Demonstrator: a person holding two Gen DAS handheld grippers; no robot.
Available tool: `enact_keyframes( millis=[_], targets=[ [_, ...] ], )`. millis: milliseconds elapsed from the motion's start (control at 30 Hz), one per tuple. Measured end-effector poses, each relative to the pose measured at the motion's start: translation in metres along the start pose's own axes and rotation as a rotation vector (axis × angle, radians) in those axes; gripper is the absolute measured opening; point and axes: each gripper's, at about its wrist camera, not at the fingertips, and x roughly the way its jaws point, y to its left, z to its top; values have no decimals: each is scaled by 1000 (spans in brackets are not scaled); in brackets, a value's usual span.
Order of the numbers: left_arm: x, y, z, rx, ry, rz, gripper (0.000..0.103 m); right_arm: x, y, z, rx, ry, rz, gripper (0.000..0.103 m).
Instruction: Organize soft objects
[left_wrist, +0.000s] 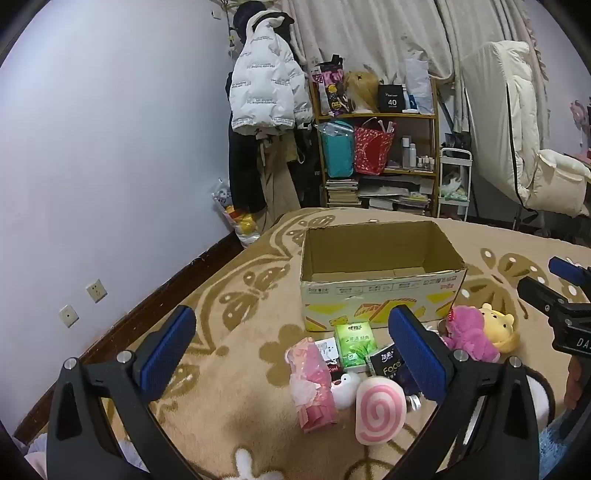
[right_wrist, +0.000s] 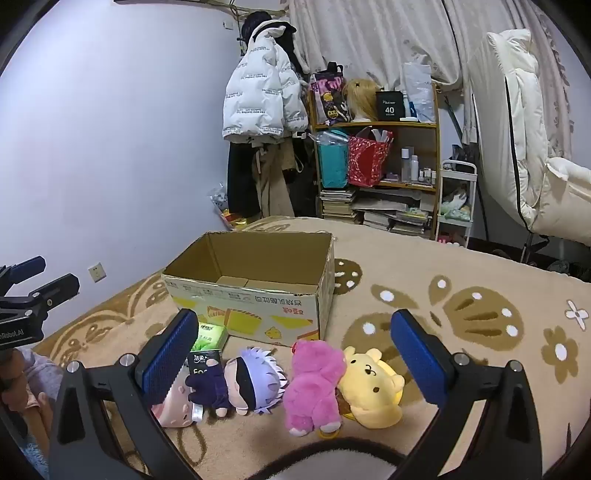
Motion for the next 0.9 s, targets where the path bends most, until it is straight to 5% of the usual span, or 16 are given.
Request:
enact_keyframes(
  millis=[900],
  targets=[
    [7,4,-4,-27,27,-3,103,1,2,0,-10,8,-8,103]
  ],
)
